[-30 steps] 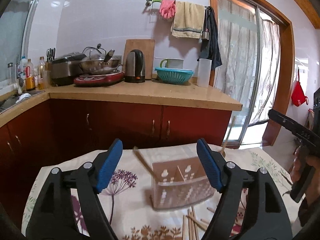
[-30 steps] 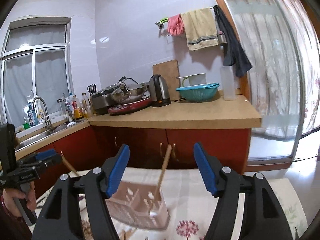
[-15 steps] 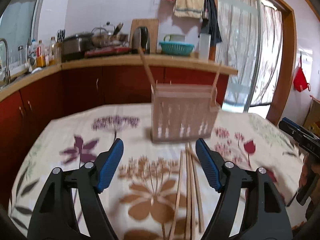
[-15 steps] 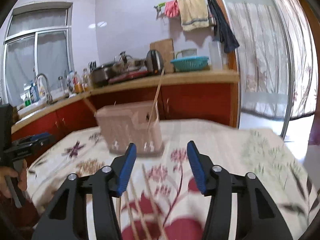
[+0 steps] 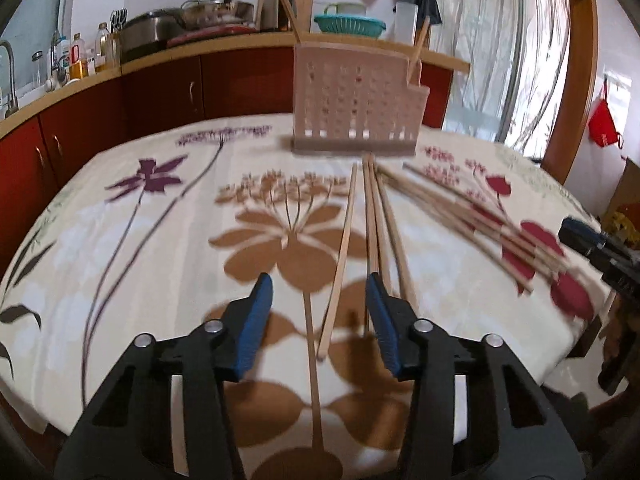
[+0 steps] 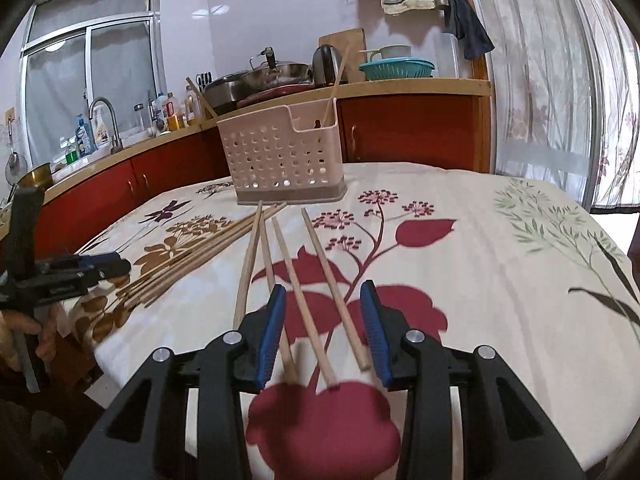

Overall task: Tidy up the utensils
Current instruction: 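Close the right tool on another wooden chopstick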

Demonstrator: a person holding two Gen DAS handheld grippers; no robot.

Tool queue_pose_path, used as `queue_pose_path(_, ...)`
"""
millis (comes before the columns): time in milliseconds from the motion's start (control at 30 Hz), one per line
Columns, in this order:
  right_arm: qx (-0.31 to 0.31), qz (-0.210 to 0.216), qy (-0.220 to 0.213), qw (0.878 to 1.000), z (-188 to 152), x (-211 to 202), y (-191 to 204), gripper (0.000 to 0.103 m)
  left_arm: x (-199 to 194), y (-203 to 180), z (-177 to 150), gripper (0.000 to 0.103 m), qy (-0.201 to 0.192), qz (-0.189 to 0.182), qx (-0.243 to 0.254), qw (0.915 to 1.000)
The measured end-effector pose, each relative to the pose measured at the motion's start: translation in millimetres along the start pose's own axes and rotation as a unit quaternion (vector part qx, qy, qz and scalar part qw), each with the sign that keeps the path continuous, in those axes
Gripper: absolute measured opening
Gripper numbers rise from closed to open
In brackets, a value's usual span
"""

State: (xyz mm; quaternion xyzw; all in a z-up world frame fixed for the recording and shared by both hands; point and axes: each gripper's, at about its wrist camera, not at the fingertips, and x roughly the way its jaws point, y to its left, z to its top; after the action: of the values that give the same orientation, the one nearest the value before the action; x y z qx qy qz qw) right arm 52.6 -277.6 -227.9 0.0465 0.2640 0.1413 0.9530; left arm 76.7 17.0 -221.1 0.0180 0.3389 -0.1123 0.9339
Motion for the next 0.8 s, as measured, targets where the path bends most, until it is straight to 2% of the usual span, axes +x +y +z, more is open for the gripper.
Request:
queue_pose_path(233, 0.010, 0.004, 0.003, 1.000, -10, -1, -3, 0.039, 7, -6, -18, 0.032, 0.008, 0.005, 0.023, 0.9997)
queue_pose_path(333, 0.008, 0.007, 0.004, 1.000, -12, 1, -1, 0.039, 6, -7, -18, 0.022, 0.005, 0.003, 0.025, 0.9997)
queue_pose_path(400, 0.009, 0.009, 0.004, 1.000, -13, 1, -1, 0.039, 6, -7, -19, 0.019, 0.003, 0.002, 0.026, 0.9997)
queue_pose_path(467, 0.009, 0.010, 0.005, 1.000, -15, 1, -2, 0.039, 5, -8, -20, 0.009, 0.002, 0.000, 0.029, 0.9996)
queue_pose_path(600, 0.010, 0.011, 0.005, 1.000, -18, 1, -2, 0.039, 3, -8, -21, 0.008, 0.001, 0.002, 0.034, 0.9994)
queue_pose_path(667, 0.008, 0.015, 0.007, 1.000, -18, 2, -2, 0.031, 3, -7, -21, 0.006, 0.000, -0.004, 0.032, 0.9995)
queue_pose_path(800, 0.004, 0.019, 0.016, 1.000, -21, 6, -1, 0.026, 2, -6, -22, 0.006, 0.000, -0.003, 0.030, 0.9996)
